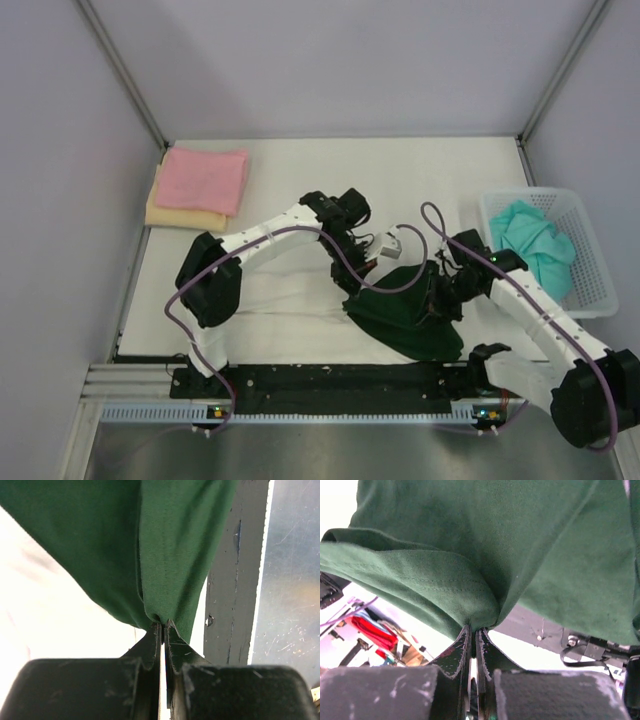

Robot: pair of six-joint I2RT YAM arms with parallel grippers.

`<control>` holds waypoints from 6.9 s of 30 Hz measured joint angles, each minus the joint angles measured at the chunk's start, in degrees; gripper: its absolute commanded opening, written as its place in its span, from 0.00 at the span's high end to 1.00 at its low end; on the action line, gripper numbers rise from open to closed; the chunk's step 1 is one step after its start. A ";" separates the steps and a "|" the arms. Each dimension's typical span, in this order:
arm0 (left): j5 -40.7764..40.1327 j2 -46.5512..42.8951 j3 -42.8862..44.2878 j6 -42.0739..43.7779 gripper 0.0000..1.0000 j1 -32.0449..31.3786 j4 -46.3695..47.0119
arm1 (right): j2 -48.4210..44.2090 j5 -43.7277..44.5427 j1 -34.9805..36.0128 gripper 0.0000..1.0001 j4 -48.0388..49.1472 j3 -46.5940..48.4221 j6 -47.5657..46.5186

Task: Fold and stack the t-shirts
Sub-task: Fold the other side of the tshirt into a rectangle, then rotate the tshirt 90 degrees, then grab the bottom of the folded rectangular tshirt with both arms

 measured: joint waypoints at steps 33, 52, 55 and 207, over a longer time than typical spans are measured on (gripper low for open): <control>-4.96 8.85 -3.96 1.86 0.99 0.17 4.20 | 3.80 12.83 4.13 0.61 6.78 -1.20 0.13; -4.11 8.15 -3.98 1.84 1.00 0.17 4.15 | 13.27 7.63 4.13 1.00 18.43 -5.81 4.00; -4.13 7.54 -3.93 1.79 1.00 0.17 4.00 | 11.04 8.76 4.13 1.00 18.73 -5.77 4.00; -20.24 -29.14 -51.87 22.58 0.59 -5.38 29.62 | 1.92 6.03 38.95 0.37 26.51 -11.34 -83.73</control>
